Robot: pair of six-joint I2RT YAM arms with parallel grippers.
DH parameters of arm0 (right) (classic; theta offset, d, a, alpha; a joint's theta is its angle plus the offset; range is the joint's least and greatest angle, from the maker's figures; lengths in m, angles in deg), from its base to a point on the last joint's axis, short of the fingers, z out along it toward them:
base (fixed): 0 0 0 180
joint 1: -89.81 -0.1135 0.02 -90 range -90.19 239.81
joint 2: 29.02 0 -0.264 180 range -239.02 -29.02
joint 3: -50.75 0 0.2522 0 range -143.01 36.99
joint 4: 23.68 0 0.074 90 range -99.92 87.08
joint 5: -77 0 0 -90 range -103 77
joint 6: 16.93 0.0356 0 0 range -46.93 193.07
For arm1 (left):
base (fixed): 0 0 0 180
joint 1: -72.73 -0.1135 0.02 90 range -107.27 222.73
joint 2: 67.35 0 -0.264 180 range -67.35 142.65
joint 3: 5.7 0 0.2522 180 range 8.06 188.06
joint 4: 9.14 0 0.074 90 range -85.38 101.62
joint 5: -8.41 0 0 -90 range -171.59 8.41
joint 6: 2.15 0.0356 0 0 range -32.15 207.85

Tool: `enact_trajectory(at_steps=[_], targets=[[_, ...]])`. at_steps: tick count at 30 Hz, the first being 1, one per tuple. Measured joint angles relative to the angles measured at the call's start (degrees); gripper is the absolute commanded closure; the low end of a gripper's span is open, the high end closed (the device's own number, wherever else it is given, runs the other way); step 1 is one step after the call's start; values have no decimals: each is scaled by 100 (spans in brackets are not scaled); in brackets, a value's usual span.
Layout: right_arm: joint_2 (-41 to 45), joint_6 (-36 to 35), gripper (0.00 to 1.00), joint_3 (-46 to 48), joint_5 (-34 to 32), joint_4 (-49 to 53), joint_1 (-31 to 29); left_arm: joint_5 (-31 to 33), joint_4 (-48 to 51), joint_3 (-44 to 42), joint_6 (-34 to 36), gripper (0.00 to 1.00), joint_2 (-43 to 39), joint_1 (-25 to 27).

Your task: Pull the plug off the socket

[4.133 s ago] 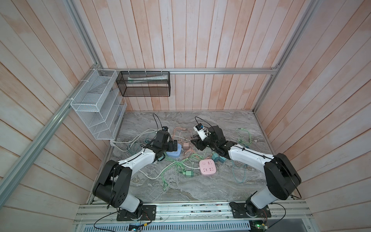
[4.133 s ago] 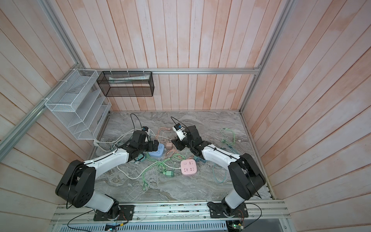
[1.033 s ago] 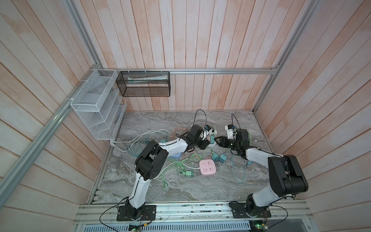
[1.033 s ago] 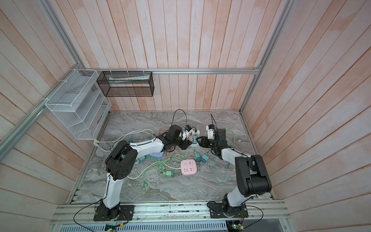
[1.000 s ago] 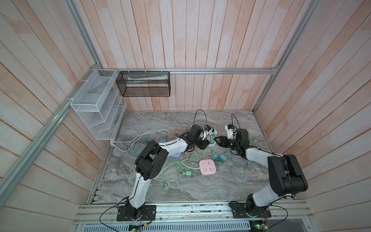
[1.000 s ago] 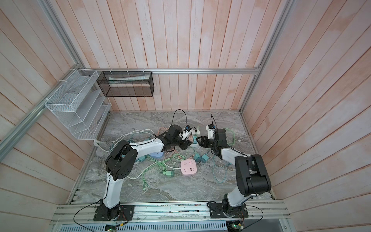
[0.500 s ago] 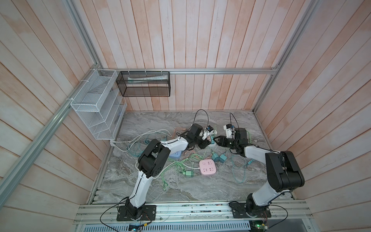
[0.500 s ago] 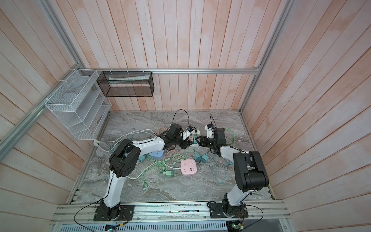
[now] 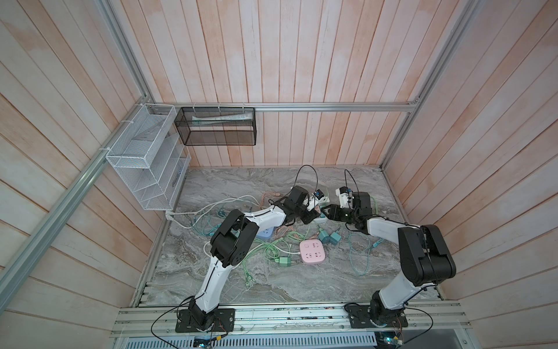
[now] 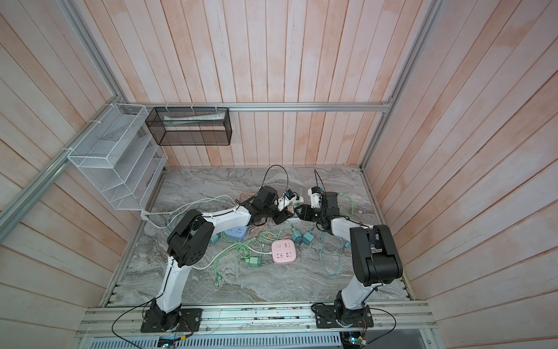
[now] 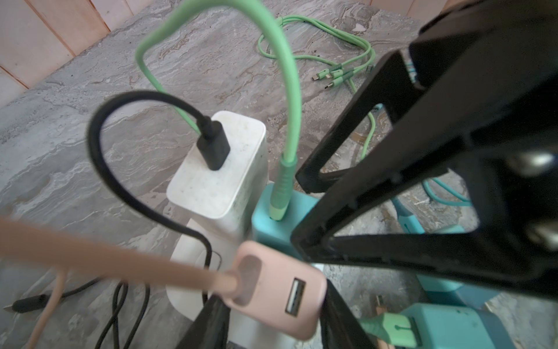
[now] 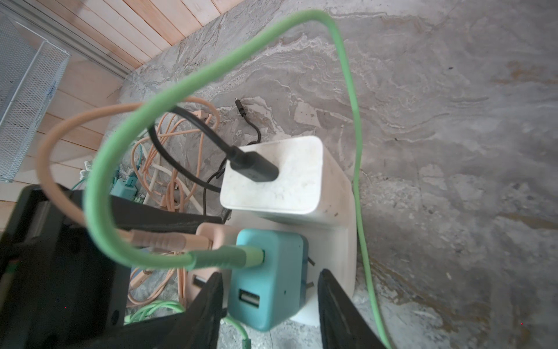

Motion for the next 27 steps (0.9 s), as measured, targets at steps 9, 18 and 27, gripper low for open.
enact_trajectory(at_steps=[9, 18, 27], targets=[[7, -44, 53, 39, 0, 37, 92, 146, 13, -15, -407, 52, -22, 85], [79, -48, 53, 105, 7, 37, 92, 319, 144, -37, -463, 45, -22, 109], [334, -61, 51, 157, 9, 9, 125, 387, 127, -37, -216, 46, -20, 109]])
